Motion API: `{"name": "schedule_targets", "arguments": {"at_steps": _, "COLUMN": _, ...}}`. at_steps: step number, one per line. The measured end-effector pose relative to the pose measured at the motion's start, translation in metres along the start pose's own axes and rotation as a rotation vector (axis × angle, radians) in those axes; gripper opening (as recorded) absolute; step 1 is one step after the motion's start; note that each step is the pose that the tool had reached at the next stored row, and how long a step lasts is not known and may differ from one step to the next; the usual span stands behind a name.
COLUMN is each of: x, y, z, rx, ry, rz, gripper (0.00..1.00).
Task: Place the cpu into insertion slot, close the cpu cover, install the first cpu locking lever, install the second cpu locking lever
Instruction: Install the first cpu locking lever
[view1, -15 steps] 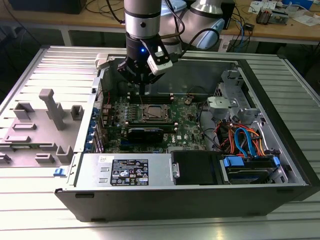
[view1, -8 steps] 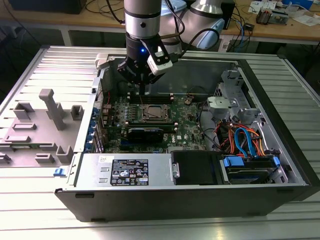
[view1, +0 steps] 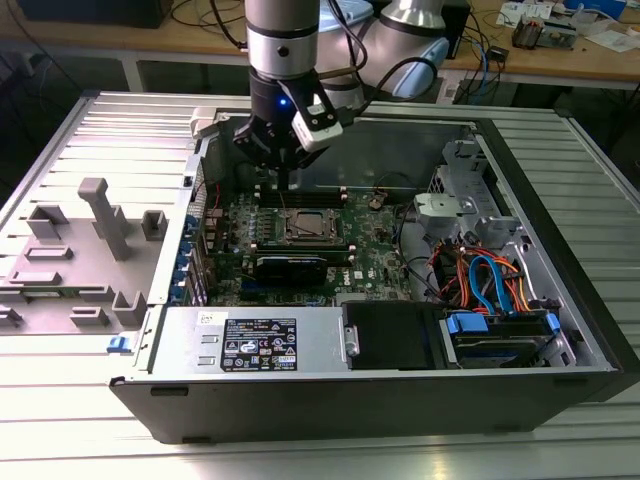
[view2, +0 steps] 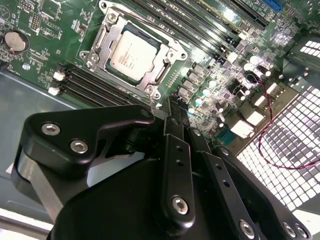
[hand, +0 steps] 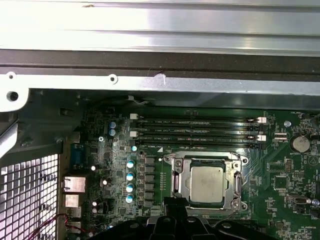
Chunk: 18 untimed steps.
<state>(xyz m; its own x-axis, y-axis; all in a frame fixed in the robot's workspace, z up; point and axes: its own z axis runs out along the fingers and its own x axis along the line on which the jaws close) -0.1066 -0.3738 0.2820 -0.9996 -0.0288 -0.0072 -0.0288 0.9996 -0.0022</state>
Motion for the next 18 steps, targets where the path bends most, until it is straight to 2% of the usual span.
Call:
{"name": "schedule_targets", "arguments": {"at_steps": 2, "x": 0.0059, "y": 0.0002, "z": 0.0010, "rx": 0.0000, "ry": -0.0036, "rz": 0.000, "gripper": 0.11}}
{"name": "schedule_targets", "arguments": {"at_steps": 5, "x": 0.0167, "y": 0.0006, "z": 0.0028, "rx": 0.0000, "ry": -0.0053, "rz": -0.002, "gripper": 0.11}}
{"name": "schedule_targets", "arguments": {"at_steps": 6, "x": 0.0183, "y": 0.0008, "z": 0.0044, "rx": -0.0002, "ry": -0.0056, "rz": -0.003, "gripper": 0.11}}
{"name": "schedule_targets", "arguments": {"at_steps": 8, "x": 0.0197, "y": 0.0016, "z": 0.0062, "rx": -0.0003, "ry": -0.0056, "rz": -0.004, "gripper": 0.11}}
{"name": "schedule_targets", "arguments": {"at_steps": 18, "x": 0.0222, "y": 0.0142, "z": 0.0137, "rx": -0.0009, "ry": -0.0057, "rz": -0.004, "gripper": 0.11}}
